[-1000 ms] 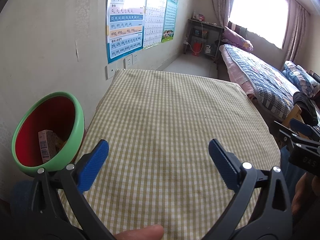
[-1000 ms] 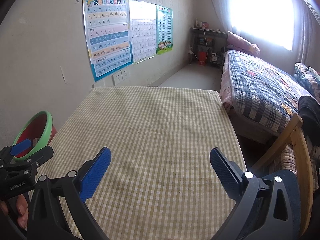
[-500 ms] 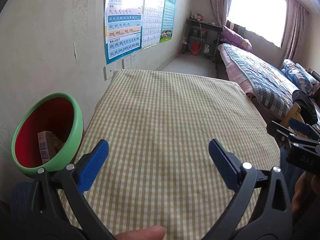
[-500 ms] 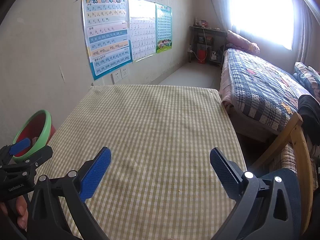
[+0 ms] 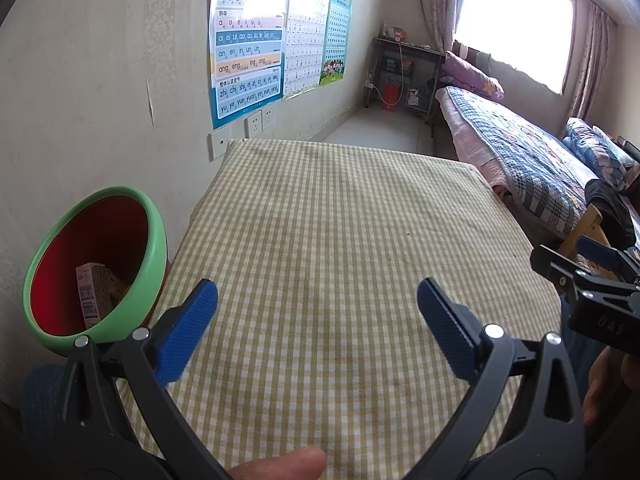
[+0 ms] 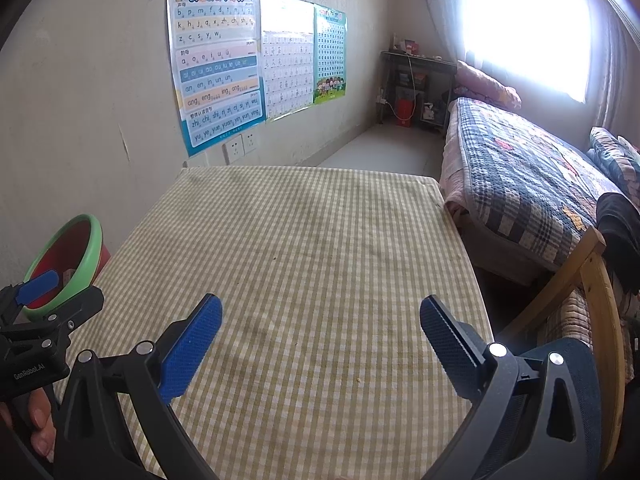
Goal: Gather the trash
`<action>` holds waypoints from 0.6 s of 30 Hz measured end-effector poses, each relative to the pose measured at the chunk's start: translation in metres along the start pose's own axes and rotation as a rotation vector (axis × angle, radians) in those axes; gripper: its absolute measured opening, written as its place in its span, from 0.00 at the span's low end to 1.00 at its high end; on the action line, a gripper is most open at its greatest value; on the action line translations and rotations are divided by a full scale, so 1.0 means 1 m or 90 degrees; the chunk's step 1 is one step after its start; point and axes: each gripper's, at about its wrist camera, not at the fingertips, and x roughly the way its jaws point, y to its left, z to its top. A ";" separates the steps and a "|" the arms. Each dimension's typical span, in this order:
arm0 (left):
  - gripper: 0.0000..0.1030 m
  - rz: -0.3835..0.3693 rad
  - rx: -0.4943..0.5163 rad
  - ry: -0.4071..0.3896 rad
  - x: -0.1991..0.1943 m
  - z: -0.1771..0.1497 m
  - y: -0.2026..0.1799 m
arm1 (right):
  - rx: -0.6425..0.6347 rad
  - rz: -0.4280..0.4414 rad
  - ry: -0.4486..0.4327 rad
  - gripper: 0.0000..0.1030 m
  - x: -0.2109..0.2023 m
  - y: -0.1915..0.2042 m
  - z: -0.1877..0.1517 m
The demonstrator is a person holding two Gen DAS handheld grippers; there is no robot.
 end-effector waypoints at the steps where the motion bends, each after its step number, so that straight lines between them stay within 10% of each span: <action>1: 0.95 0.000 0.000 -0.001 -0.001 0.000 0.000 | 0.000 0.000 0.001 0.93 0.000 0.000 0.000; 18: 0.95 0.001 0.012 -0.001 0.001 0.000 -0.001 | -0.002 -0.001 0.009 0.93 0.003 0.000 -0.003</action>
